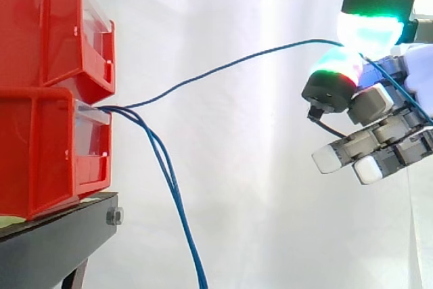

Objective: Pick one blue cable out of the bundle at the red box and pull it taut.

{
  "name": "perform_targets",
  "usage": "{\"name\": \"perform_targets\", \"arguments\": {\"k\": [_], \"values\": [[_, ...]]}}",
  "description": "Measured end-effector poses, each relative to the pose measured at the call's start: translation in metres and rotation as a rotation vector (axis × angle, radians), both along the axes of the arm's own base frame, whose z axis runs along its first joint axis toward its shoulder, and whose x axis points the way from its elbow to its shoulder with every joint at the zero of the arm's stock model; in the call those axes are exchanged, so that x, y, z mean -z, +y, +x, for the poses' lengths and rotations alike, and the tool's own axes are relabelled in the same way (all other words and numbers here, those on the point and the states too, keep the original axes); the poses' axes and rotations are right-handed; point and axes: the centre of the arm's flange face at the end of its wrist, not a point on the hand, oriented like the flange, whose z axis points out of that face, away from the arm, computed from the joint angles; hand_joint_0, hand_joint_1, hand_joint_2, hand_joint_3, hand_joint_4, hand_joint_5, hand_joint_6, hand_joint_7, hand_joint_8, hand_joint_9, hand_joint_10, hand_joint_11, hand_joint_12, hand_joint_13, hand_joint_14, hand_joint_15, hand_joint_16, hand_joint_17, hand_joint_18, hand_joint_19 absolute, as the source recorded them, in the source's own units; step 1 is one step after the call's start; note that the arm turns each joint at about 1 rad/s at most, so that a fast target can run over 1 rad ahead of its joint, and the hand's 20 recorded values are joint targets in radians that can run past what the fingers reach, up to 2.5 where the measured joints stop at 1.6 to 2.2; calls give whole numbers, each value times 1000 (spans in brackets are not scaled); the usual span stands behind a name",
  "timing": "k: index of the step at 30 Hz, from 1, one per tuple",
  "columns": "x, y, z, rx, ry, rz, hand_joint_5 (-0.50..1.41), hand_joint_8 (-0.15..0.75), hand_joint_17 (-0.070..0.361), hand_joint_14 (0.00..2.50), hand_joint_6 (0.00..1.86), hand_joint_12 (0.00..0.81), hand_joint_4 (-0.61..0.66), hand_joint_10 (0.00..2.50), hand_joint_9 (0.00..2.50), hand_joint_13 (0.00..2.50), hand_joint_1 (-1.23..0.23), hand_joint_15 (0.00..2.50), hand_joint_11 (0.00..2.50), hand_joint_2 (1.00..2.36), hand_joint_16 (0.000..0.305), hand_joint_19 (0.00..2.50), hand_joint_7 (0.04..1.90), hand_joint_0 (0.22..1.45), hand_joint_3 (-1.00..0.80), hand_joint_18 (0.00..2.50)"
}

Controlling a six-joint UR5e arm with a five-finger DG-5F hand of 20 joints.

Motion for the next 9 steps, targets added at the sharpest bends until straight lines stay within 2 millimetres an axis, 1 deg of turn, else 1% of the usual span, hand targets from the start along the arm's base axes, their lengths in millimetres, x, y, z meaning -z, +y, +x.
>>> {"name": "perform_targets", "arguments": {"k": [9], "values": [[0,0,0,0,0,0,-138,365,134,10,895,396,-95,16,942,522,-827,294,943,1012,59,371,1188,620,39,587]]}}
